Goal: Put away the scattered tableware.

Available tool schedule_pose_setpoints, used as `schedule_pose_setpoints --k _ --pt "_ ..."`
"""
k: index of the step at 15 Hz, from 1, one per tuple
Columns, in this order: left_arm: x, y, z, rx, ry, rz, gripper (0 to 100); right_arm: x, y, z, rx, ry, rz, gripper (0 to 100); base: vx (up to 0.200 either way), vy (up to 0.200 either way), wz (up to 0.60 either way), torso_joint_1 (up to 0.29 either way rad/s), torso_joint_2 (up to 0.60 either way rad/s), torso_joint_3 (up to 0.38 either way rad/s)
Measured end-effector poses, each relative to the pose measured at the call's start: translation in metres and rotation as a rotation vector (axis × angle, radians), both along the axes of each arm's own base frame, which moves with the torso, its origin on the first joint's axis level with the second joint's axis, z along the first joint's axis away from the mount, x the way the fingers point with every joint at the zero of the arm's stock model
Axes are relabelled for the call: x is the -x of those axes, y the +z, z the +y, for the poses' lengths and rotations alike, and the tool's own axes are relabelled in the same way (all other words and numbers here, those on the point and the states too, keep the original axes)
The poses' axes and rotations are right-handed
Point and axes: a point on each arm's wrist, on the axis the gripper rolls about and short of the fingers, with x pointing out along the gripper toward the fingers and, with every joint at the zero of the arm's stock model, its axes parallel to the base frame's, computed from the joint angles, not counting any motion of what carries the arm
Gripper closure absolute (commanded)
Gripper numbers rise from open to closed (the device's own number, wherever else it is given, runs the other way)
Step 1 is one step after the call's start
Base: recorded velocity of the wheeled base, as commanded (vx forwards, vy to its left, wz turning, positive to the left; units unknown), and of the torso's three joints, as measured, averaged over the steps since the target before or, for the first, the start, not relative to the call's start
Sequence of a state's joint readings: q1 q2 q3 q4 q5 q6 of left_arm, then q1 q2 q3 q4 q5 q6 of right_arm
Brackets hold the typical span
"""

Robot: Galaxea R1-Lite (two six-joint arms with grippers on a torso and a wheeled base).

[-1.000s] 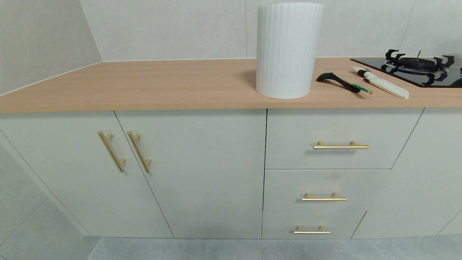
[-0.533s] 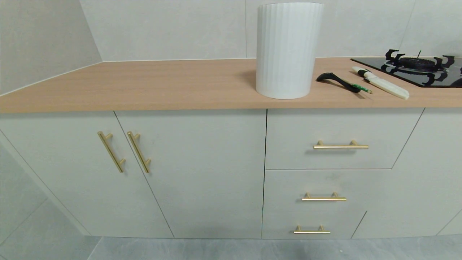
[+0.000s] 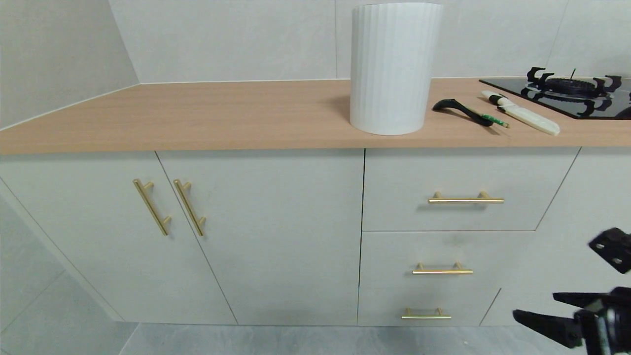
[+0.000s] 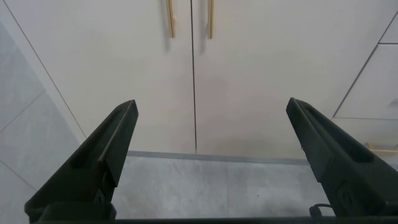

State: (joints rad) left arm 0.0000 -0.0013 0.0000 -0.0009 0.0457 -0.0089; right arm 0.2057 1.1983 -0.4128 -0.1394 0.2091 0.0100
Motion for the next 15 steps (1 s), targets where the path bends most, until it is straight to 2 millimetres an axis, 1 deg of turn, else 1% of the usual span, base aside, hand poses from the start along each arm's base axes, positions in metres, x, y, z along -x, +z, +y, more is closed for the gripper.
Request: schedule_pose_setpoints --k 1,3,5,7,8,10,12,15 --pt "0.0 0.0 0.0 0.0 0.0 0.0 0 -0.022 -0.005 0.006 0.014 -0.006 0.013 0 0.0 0.0 0.0 0.0 0.0 0.0" --pt "0.0 0.0 0.0 0.0 0.0 0.0 0 -0.066 -0.022 0.017 0.043 -0.026 0.024 0 0.0 0.0 0.0 0.0 0.0 0.0" --pt "0.0 0.0 0.0 0.0 0.0 0.0 0 -0.098 -0.04 0.026 0.057 -0.037 0.02 0 0.0 0.0 0.0 0.0 0.0 0.0" --pt "0.0 0.0 0.0 0.0 0.0 0.0 0 -0.123 -0.064 0.032 0.073 -0.047 0.033 0 0.0 0.0 0.0 0.0 0.0 0.0" --pt "0.0 0.0 0.0 0.0 0.0 0.0 0 -0.133 -0.076 0.034 0.083 -0.062 0.028 0 0.0 0.0 0.0 0.0 0.0 0.0" --pt "0.0 0.0 0.0 0.0 0.0 0.0 0 -0.152 -0.096 0.038 0.089 -0.105 -0.038 0 0.0 0.0 0.0 0.0 0.0 0.0" --pt "0.0 0.0 0.0 0.0 0.0 0.0 0 -0.163 -0.115 0.04 0.096 -0.146 -0.082 0 0.0 0.0 0.0 0.0 0.0 0.0" --pt "0.0 0.0 0.0 0.0 0.0 0.0 0 -0.173 -0.139 0.041 0.111 -0.185 -0.111 0 0.0 0.0 0.0 0.0 0.0 0.0"
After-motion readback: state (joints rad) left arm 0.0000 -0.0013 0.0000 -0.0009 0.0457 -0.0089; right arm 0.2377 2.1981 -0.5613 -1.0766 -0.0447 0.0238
